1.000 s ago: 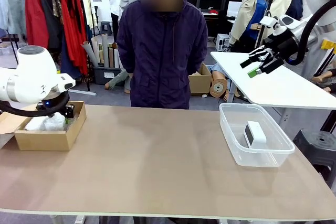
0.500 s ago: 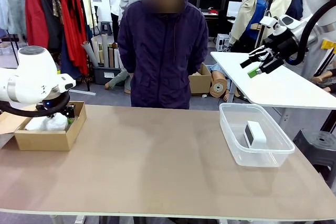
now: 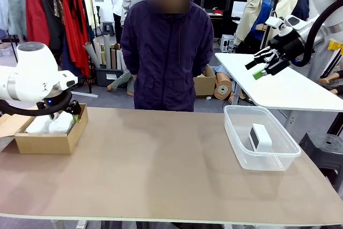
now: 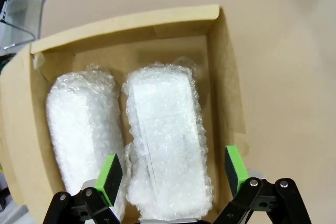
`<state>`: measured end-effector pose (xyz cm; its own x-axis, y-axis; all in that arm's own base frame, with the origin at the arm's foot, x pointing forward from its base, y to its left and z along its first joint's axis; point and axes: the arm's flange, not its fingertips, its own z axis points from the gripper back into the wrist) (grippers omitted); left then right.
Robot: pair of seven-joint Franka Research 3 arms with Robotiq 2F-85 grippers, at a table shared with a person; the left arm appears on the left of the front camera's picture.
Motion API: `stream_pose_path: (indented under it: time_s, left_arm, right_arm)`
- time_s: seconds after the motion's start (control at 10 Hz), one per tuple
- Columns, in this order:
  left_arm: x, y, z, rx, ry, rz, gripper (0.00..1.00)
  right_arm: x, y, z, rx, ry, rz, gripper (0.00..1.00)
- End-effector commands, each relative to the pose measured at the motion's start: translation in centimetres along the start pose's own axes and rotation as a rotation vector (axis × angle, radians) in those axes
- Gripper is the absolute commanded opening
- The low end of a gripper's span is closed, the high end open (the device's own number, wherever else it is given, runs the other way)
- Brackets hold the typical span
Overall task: Separate and place wrapped and unwrapped clocks.
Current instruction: If the picked Digital clock is wrapped, place it in the Package Box ; if not, place it in the Organizing box.
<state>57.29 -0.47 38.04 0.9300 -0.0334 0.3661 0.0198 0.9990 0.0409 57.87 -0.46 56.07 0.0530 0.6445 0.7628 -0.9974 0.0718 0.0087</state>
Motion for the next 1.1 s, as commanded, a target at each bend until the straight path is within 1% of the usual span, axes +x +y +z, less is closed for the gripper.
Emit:
stream_pose_path:
  time_s: [0.0, 0.2, 0.3, 0.8, 0.9, 1.0]
  left_arm:
    - [-0.1, 0.1, 1.8, -0.028, -0.019, -0.015, 1.00]
    - [-0.3, -0.1, 2.3, -0.017, -0.007, 0.009, 1.00]
    - [0.4, -0.3, 2.0, -0.006, -0.021, 0.001, 1.00]
    - [0.3, -0.3, 1.9, -0.007, -0.012, 0.001, 1.00]
    - [-0.2, -0.2, 2.7, -0.078, 0.098, -0.123, 1.00]
    - [-0.5, -1.1, 3.0, -0.186, 0.130, -0.199, 1.00]
  right_arm:
    - [0.2, 0.3, 0.0, 0.005, 0.017, 0.009, 1.00]
    - [0.2, 0.3, 0.0, 0.005, 0.017, 0.009, 1.00]
    - [0.2, 0.3, 0.0, 0.005, 0.017, 0.009, 1.00]
    - [0.2, 0.3, 0.0, 0.005, 0.017, 0.009, 1.00]
    - [0.2, 0.3, 0.0, 0.005, 0.017, 0.009, 1.00]
    - [0.2, 0.3, 0.0, 0.005, 0.017, 0.009, 1.00]
